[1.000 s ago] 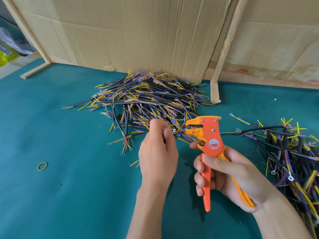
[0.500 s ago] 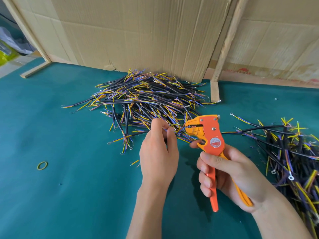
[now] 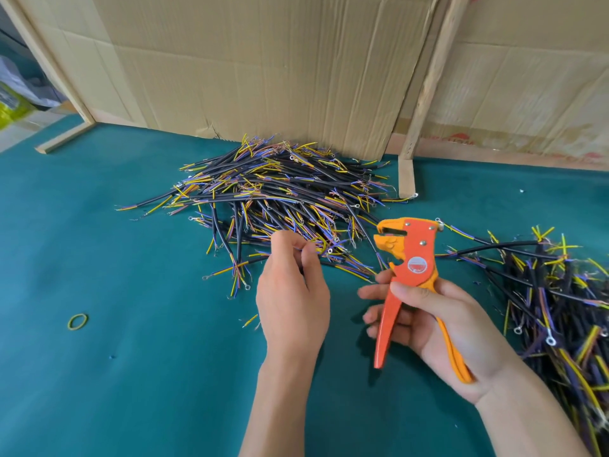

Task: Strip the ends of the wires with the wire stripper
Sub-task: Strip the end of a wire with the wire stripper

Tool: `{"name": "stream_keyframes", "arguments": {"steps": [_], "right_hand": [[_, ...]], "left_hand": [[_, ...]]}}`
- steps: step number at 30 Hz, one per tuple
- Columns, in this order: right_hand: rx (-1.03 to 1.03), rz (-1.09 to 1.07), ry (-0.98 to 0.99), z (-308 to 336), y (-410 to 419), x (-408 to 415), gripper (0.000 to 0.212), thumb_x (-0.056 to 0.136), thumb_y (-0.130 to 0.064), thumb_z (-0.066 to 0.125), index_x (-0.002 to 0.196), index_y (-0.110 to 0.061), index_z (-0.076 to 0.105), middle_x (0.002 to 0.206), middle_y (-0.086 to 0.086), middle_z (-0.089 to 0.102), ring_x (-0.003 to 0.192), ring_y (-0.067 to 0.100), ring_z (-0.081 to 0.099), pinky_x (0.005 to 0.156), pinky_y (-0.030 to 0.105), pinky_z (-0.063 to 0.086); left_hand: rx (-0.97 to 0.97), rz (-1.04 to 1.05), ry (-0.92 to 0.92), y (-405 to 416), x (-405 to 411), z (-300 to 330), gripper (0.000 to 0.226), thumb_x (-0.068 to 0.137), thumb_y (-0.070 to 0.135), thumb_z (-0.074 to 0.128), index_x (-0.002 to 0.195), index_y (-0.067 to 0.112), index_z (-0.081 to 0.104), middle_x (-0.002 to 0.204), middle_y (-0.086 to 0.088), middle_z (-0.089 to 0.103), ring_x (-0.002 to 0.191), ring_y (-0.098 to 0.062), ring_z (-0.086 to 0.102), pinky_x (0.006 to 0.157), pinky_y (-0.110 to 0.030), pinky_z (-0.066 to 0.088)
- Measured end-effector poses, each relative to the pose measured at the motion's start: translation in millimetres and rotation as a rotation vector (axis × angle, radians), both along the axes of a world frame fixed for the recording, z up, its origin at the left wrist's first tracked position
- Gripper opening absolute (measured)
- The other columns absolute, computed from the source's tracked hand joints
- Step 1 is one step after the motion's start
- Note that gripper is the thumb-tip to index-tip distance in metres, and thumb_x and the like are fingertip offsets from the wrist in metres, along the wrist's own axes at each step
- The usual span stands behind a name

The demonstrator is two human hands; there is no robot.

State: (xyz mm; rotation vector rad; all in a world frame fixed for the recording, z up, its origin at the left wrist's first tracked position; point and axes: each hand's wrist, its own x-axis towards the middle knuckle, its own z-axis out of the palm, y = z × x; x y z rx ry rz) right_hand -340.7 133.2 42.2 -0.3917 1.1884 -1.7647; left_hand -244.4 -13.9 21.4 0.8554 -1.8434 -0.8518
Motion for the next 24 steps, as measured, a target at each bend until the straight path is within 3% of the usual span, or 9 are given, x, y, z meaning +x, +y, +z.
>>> {"name": "stream_keyframes", "arguments": {"steps": [4,6,8,11,13,16,18,20,24], "right_hand": [[-0.019,-0.069,-0.072,1,4,-6,0.044,0.07,-0.009,0.077,0.111,-0.001,0.063,0.107,0.035,0.07,0.086,0.042,0.071,0.073,0.043,0.062],[-0.029,-0.066,-0.105,4,2,-1,0.025,0.076,-0.012,0.075,0.1,-0.007,0.066,0.086,0.024,0.067,0.073,0.037,0.067,0.065,0.041,0.06],[-0.025,-0.102,-0.094,4,-3,6,0.016,0.076,-0.017,0.077,0.081,-0.012,0.064,0.065,0.012,0.048,0.051,0.026,0.05,0.048,0.035,0.048],[-0.007,-0.197,-0.038,5,-12,12,0.042,0.07,-0.027,0.083,0.059,-0.014,0.045,0.05,0.001,0.027,0.035,0.014,0.025,0.038,0.023,0.028],[0.011,-0.154,0.003,6,-11,12,0.059,0.071,-0.033,0.09,0.055,-0.013,0.037,0.046,0.002,0.025,0.032,0.014,0.023,0.037,0.021,0.028],[-0.028,-0.025,0.014,8,-1,7,0.048,0.059,-0.03,0.097,0.076,-0.005,0.06,0.06,0.018,0.051,0.044,0.029,0.051,0.045,0.037,0.048],[-0.018,0.035,0.008,8,3,4,0.042,0.063,-0.013,0.092,0.097,-0.002,0.07,0.087,0.03,0.066,0.072,0.042,0.067,0.067,0.048,0.059],[0.026,0.071,0.023,7,5,2,0.039,0.067,-0.007,0.086,0.103,-0.002,0.071,0.1,0.035,0.067,0.085,0.049,0.069,0.077,0.051,0.059],[0.128,0.185,0.024,4,7,2,0.051,0.067,-0.011,0.087,0.112,0.001,0.067,0.106,0.039,0.066,0.088,0.052,0.068,0.079,0.054,0.058]], "left_hand": [[0.017,0.08,0.017,0,-1,0,0.021,0.103,0.02,0.051,0.089,0.032,0.039,0.062,0.01,0.052,0.057,-0.014,0.047,0.056,-0.036,0.034],[0.022,0.089,0.019,0,-1,0,0.026,0.102,0.019,0.052,0.088,0.035,0.037,0.06,0.01,0.051,0.056,-0.012,0.046,0.055,-0.035,0.032],[0.031,0.092,0.026,-1,-1,-1,0.025,0.102,0.019,0.052,0.087,0.034,0.038,0.058,0.012,0.048,0.054,-0.011,0.044,0.053,-0.033,0.028],[0.026,0.106,0.038,-1,0,-1,0.02,0.102,0.019,0.052,0.089,0.029,0.04,0.056,0.012,0.045,0.051,-0.01,0.042,0.052,-0.033,0.027],[0.021,0.118,0.038,-2,0,0,0.022,0.102,0.02,0.052,0.088,0.031,0.038,0.056,0.011,0.047,0.051,-0.011,0.043,0.051,-0.032,0.027],[0.015,0.115,0.046,-2,-1,0,0.026,0.102,0.02,0.053,0.087,0.034,0.036,0.062,0.01,0.052,0.054,-0.014,0.045,0.05,-0.029,0.028],[0.013,0.094,0.051,0,0,0,0.026,0.102,0.02,0.053,0.087,0.034,0.037,0.067,0.009,0.054,0.054,-0.015,0.045,0.051,-0.03,0.03],[0.016,0.07,0.066,1,0,1,0.024,0.102,0.021,0.053,0.088,0.033,0.039,0.069,0.009,0.055,0.054,-0.015,0.046,0.052,-0.031,0.033],[0.008,0.055,0.087,0,-1,2,0.024,0.102,0.024,0.055,0.088,0.034,0.039,0.061,0.008,0.053,0.053,-0.014,0.046,0.051,-0.029,0.035]]}}
